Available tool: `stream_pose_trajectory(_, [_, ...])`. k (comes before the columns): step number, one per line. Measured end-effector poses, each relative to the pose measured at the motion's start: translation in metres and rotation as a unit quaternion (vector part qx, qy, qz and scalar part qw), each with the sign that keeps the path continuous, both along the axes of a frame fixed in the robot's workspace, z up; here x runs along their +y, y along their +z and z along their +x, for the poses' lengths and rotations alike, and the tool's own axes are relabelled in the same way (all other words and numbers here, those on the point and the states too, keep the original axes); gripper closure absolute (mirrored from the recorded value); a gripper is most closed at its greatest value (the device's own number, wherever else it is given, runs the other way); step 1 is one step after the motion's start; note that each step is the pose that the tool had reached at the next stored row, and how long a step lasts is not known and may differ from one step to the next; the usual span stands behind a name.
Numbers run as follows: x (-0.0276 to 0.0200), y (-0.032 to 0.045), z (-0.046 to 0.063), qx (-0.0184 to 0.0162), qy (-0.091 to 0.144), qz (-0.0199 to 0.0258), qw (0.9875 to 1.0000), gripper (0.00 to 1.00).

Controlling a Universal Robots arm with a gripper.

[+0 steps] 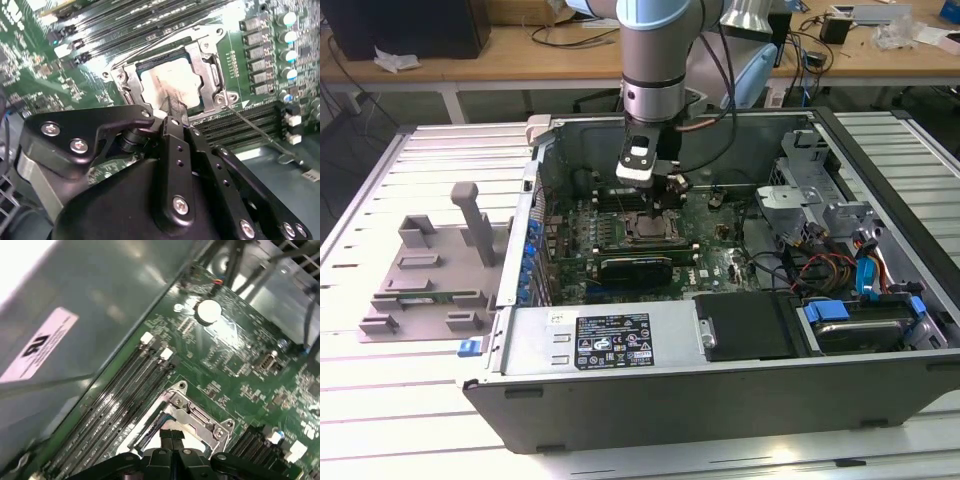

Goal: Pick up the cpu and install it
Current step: 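Close the cpu cover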

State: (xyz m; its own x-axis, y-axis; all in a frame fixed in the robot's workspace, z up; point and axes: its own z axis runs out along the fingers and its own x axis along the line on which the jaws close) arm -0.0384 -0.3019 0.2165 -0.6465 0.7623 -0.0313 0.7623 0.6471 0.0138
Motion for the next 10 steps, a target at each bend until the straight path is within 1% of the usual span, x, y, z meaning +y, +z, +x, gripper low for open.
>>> stream_pose_trajectory(1, [0.0000,0.0000,0.0000,0.0000,0.020,0.0000,0.9998,0.89])
stream_pose_trajectory(3, [0.0000,0.0000,0.0000,0.0000,0.041,0.0000,0.9992,0.89])
stream_pose_trajectory(4, [0.0000,0.0000,0.0000,0.0000,0.057,0.0000,0.9984,0.89])
stream_pose_trajectory(6, [0.0000,0.0000,0.0000,0.0000,0.076,0.0000,0.9971,0.89])
stream_pose_trajectory(8, [0.0000,0.0000,0.0000,0.0000,0.097,0.0000,0.9953,0.89])
stream_pose_trajectory(9, [0.0000,0.0000,0.0000,0.0000,0.111,0.0000,0.9938,0.89])
stream_pose_trajectory(10, [0.0000,0.0000,0.0000,0.0000,0.118,0.0000,0.9930,0.89])
